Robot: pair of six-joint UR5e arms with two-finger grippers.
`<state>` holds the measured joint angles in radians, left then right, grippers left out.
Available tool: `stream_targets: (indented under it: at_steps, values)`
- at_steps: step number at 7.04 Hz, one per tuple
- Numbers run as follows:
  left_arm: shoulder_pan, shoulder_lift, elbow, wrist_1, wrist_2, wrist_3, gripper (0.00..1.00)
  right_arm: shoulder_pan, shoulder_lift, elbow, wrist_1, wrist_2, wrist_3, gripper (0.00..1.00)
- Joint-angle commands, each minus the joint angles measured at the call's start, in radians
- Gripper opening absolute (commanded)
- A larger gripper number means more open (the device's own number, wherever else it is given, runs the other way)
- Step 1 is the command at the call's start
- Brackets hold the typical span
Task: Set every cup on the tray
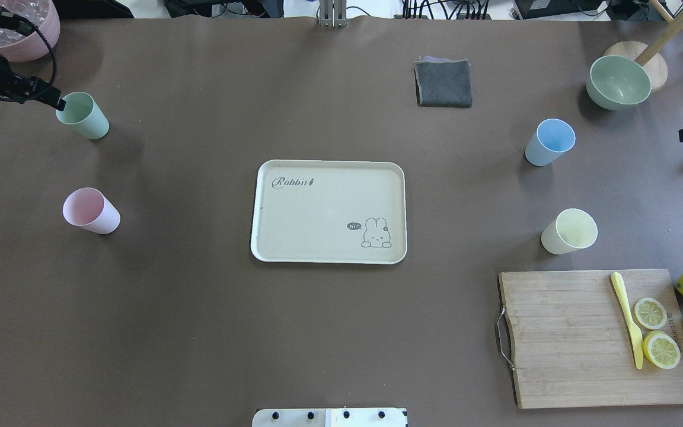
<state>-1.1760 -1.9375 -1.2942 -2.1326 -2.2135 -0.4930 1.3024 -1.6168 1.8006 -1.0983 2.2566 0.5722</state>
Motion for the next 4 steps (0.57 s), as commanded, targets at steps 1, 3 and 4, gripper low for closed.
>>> stream_targets:
  at_steps: [1,3,4]
  values:
    - [0.013,-0.014,0.051,-0.038,0.035,-0.002,0.74,0.0,-0.002,0.0,0.0,-0.002,0.0,1.0]
    - [0.05,-0.034,0.071,-0.04,0.09,-0.007,0.64,0.0,-0.002,-0.001,0.0,-0.003,-0.002,1.0]
    - [0.061,-0.035,0.073,-0.04,0.09,-0.007,0.47,0.0,-0.002,-0.001,0.0,-0.003,0.0,1.0]
